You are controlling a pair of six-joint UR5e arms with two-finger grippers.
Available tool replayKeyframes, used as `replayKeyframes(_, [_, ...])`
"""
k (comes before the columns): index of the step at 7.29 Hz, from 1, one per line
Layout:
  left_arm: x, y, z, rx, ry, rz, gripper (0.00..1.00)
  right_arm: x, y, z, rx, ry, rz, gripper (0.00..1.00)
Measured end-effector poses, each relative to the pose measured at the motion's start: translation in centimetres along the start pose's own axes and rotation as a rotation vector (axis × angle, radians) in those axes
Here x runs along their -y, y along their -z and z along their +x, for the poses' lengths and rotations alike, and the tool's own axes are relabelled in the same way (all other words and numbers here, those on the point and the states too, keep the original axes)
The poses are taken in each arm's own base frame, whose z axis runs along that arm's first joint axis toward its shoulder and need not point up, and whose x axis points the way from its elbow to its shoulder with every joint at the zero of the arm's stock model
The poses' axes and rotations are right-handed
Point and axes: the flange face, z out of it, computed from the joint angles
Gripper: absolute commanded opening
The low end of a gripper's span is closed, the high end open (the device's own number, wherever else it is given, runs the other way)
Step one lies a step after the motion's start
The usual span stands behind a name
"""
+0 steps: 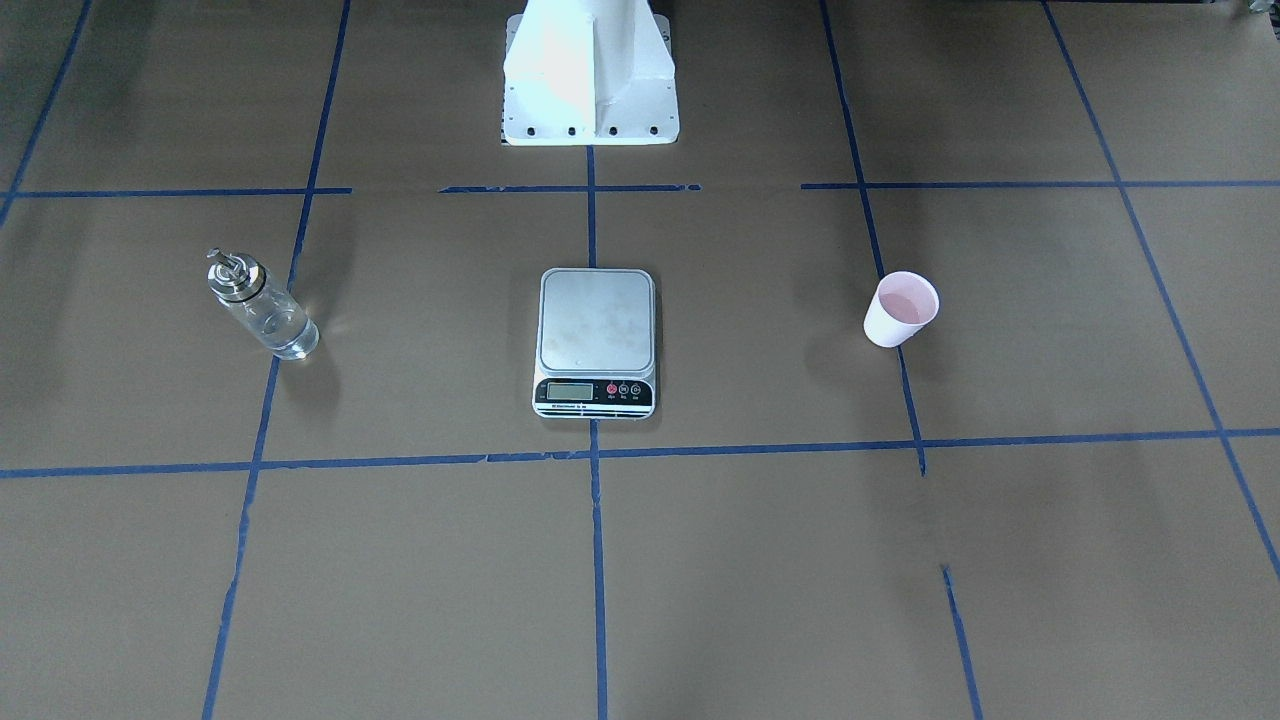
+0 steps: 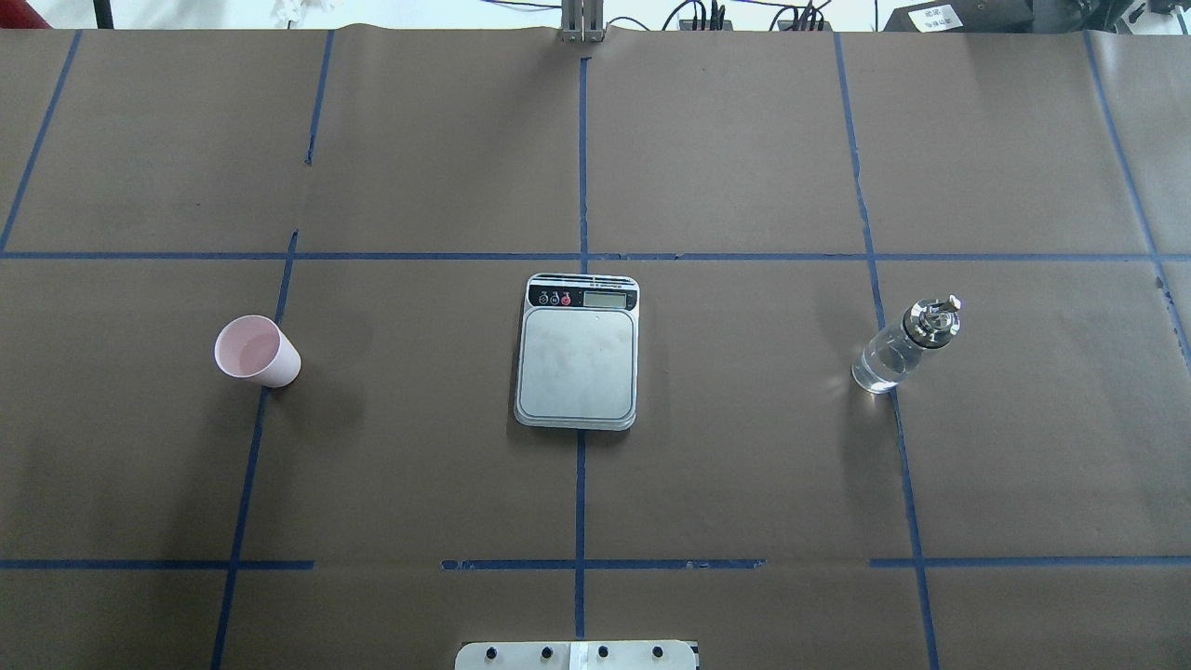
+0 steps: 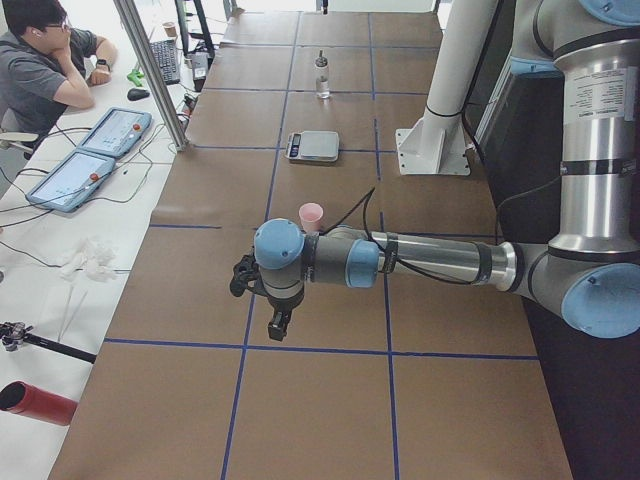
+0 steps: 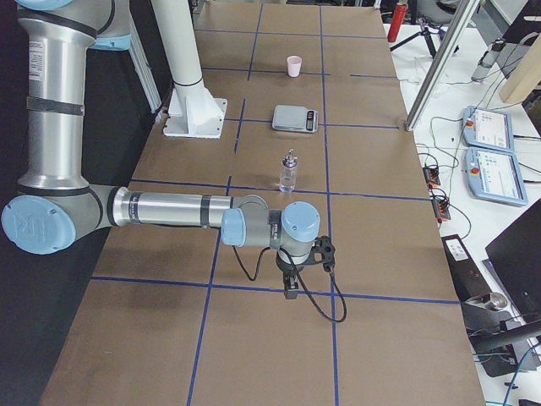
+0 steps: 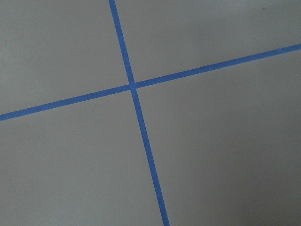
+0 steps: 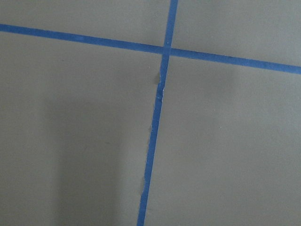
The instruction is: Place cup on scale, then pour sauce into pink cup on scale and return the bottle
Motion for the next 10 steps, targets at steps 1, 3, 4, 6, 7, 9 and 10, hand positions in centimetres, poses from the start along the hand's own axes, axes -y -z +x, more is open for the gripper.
replayKeyframes(1, [-0.1, 0.1, 0.0, 0.0, -0.002, 0.001, 1.0, 0.1, 0.0, 0.0, 0.0, 0.0, 0.0, 1.0])
replayKeyframes(3, [0.0, 0.2, 0.2, -0.001, -0.011, 0.006, 1.0, 0.7, 0.7, -0.7, 0.002, 0.019, 0.017, 1.0])
replayKeyframes(4, [0.3, 0.3, 0.5, -0.001, -0.022, 0.009, 1.0, 1.1, 1.3, -1.2, 0.003, 0.031, 0.03, 1.0])
replayKeyframes(6, [1.8, 0.6, 2.2, -0.001, -0.081, 0.035, 1.0, 2.8, 2.3, -3.0, 0.0, 0.105, 0.092, 1.0])
replayKeyframes(7, [3.0, 1.3, 3.4, 0.005, -0.155, 0.096, 1.0, 4.1, 3.1, -4.1, -0.006, 0.17, 0.148, 1.0])
replayKeyframes(9, [4.8, 3.4, 5.6, 0.039, -0.373, 0.292, 1.0, 6.4, 5.3, -6.4, -0.013, 0.28, 0.261, 1.0])
replayKeyframes(10, [5.2, 4.0, 6.2, 0.052, -0.47, 0.38, 1.0, 6.9, 5.8, -7.0, -0.004, 0.3, 0.29, 1.0])
